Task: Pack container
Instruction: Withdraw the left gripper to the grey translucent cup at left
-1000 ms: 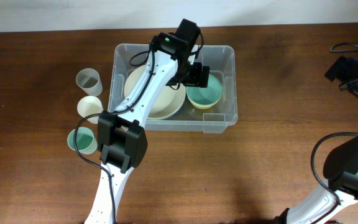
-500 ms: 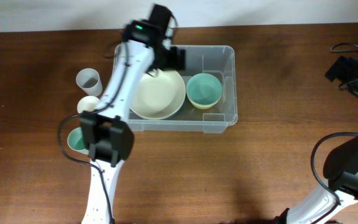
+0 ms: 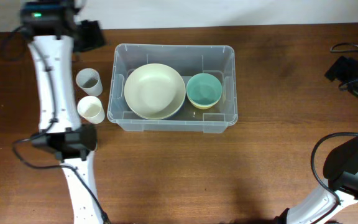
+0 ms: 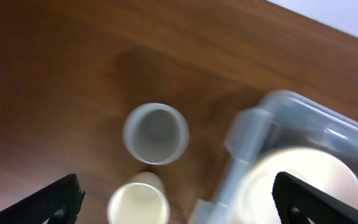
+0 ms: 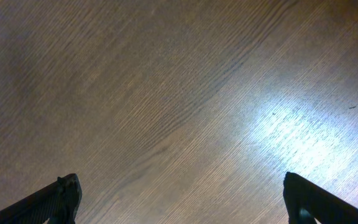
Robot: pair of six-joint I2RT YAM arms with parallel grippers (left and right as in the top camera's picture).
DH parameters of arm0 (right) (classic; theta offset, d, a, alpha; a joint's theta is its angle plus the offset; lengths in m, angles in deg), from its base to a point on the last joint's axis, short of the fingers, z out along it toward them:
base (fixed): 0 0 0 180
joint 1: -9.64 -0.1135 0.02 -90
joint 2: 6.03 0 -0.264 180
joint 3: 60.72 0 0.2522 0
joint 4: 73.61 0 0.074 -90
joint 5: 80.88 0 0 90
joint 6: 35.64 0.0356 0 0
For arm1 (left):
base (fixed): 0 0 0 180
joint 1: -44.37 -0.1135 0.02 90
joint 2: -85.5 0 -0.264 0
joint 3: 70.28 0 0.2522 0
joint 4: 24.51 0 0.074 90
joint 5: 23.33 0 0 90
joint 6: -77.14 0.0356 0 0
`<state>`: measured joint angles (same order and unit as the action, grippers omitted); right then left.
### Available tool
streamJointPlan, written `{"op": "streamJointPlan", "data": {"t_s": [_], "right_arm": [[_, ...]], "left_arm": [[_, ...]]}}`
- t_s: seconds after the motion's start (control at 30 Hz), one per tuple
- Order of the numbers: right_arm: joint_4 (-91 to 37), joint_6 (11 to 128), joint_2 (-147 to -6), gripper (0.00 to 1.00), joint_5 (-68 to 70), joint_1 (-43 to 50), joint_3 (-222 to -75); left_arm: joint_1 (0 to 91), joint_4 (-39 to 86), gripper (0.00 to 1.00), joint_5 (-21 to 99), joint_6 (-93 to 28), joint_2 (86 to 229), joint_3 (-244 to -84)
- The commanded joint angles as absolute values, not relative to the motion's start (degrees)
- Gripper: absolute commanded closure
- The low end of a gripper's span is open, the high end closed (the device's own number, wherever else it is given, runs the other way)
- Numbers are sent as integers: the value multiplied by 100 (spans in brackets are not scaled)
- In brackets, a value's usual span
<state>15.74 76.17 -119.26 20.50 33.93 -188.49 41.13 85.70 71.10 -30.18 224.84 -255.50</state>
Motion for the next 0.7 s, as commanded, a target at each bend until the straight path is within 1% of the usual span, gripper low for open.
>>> {"op": "streamJointPlan", "data": {"t_s": [0.0,0.13,0.33,0.67], "right_arm": [[1577,7577,-11980,1,2142,3404,-18814],[1577,7577,-11980,1,2140,3404,-18814],[1577,7579,-11980,1,2142,3404,-18814],[1577,7579,-11980,1,2142,3404,-18814]], "left_arm": [[3695,8594,1,6690,-2994,22377,-25312],[3475,8463,0,6685,-3014,22382,-24510],[3442,7868,0,6679,-3014,22382,-23266],[3440,7033,1,6640,-3276,22382,-21970]]}}
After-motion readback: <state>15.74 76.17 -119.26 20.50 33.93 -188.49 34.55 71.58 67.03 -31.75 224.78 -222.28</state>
